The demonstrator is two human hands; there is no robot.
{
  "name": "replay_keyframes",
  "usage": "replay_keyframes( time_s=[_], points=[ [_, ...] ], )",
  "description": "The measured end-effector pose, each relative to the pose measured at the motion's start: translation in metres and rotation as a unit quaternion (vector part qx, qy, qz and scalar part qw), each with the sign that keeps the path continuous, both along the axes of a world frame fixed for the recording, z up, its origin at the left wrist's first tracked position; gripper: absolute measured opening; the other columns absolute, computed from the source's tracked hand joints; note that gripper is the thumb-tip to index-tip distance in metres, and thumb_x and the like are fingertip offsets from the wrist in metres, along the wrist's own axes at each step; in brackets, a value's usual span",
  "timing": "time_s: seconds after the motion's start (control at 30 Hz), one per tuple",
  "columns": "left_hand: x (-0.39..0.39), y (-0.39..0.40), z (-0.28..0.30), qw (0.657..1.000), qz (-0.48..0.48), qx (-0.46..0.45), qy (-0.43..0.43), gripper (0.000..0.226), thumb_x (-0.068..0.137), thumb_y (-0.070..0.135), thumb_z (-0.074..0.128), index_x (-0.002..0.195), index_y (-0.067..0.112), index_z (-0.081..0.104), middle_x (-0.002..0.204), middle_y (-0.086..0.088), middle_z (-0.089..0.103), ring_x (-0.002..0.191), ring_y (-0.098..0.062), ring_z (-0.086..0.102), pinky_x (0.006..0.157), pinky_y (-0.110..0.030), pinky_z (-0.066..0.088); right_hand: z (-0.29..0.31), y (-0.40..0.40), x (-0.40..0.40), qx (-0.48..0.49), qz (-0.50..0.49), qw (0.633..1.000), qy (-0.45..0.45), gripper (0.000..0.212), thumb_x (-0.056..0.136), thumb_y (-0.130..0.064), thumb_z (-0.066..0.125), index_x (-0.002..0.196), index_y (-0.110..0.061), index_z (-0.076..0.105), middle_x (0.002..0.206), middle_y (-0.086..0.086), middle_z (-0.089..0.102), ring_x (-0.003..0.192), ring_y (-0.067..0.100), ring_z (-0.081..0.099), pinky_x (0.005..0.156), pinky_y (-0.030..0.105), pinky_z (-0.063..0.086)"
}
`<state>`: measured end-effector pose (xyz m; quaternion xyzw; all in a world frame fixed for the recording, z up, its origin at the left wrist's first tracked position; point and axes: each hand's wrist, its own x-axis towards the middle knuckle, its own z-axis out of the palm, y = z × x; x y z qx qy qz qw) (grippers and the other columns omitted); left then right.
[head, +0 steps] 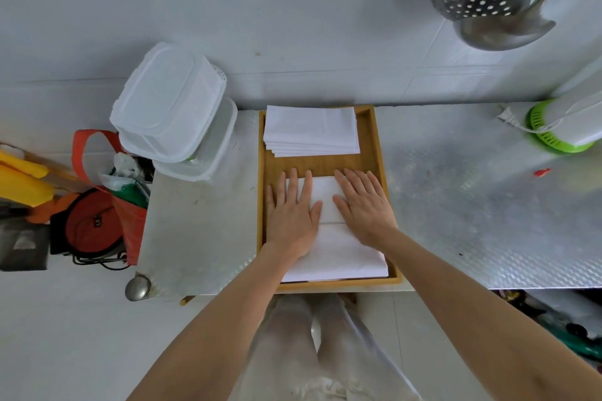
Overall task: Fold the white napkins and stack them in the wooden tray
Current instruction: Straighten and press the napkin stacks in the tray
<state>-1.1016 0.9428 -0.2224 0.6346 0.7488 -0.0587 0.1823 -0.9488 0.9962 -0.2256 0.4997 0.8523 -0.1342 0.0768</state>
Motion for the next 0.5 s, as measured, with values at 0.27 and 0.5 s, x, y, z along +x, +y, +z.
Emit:
replay_keyframes(
  time_s=[0.27, 0.5],
  points=[
    [-0.047, 0.042, 0.053, 0.961, 0.023, 0.26, -0.096, 0.043, 0.096, 0.035, 0.041, 0.131, 0.01, 0.049, 0.138, -0.011, 0.044, 0.129, -0.029, 0.039, 0.109, -0.039, 0.035, 0.059, 0.054, -0.01, -0.012, -0.228, 0.932, 0.282, 0.031, 0.1, -0.024, 0.039, 0.123, -0.005, 0.049, 0.12, 0.009, 0.049, 0.105, 0.024, 0.05, 0.084, 0.033, 0.041],
    [-0.064, 0.099, 0.051, 0.969, 0.104, 0.068, -0.215, 0.088, 0.083, 0.034, 0.071, 0.149, 0.012, 0.016, 0.15, -0.01, 0.021, 0.136, -0.028, 0.024, 0.11, -0.036, 0.027, 0.063, 0.114, -0.037, -0.198, -0.406, 0.858, 0.245, 0.045, 0.1, -0.031, 0.041, 0.134, -0.002, 0.037, 0.102, 0.008, 0.05, 0.086, 0.02, 0.05, 0.063, 0.027, 0.038]
  ],
)
